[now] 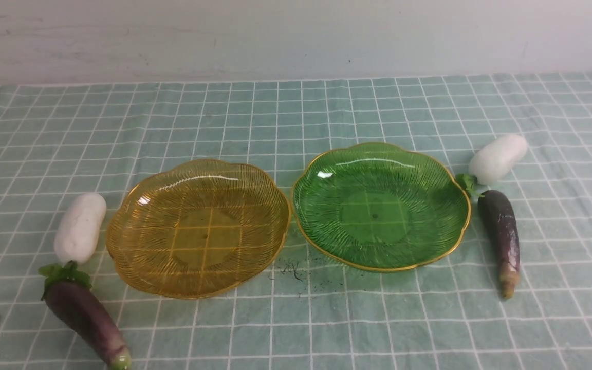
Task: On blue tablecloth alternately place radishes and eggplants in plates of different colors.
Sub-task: 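Pick up the eggplant and place it in the yellow plate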
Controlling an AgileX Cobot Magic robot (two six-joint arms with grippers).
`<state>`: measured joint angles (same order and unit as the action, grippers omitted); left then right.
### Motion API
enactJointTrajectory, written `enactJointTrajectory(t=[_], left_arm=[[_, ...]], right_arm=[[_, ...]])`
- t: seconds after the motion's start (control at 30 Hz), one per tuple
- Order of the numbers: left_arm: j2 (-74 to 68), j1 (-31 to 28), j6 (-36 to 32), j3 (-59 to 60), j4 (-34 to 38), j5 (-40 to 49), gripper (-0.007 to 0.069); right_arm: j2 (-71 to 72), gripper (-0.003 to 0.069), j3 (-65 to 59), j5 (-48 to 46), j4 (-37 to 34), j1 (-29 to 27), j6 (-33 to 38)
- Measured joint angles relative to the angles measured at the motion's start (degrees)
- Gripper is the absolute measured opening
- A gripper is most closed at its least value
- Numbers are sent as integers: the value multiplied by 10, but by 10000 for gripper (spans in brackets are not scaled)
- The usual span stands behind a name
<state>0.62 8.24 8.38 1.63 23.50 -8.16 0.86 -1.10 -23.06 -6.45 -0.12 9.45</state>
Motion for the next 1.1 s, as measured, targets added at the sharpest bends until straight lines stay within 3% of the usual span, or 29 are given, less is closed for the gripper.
enactJointTrajectory(t=[0.1, 0.2, 0.27, 0.33, 0.4, 0.47, 0.57, 0.67, 0.9, 0.97, 1.1], left_arm=[[0, 0, 4, -5, 26, -105, -8], [-2, 0, -8, -71, 51, -79, -8], [-15, 0, -29, -123, 55, -26, -8], [-89, 0, -77, -232, 54, 108, -8], [-128, 0, -87, -268, 51, 166, -8], [-236, 0, -94, -341, 35, 313, -8], [-376, 0, -95, -397, -12, 462, -8], [-466, 0, -89, -407, -52, 509, -8], [-656, 0, 26, -411, -184, 532, -8], [-696, 0, 79, -415, -225, 532, -8], [-734, 0, 111, -418, -246, 525, -8]], right_arm=[[0, -14, 0, 0, 0, 0, 1], [0, -14, 0, 1, -3, 0, 1], [0, -14, -1, 10, -23, 0, -2], [0, -14, -5, 41, -110, 0, -21], [0, -14, -6, 60, -164, 0, -31], [0, -14, -6, 92, -251, 0, -51], [0, -14, -6, 137, -428, 0, -69], [0, -14, -6, 152, -485, 0, -71], [0, -14, -5, 179, -518, 0, -63], [-5, -14, 21, 116, -503, 0, -40], [-96, -14, 135, 0, -441, 0, 6]])
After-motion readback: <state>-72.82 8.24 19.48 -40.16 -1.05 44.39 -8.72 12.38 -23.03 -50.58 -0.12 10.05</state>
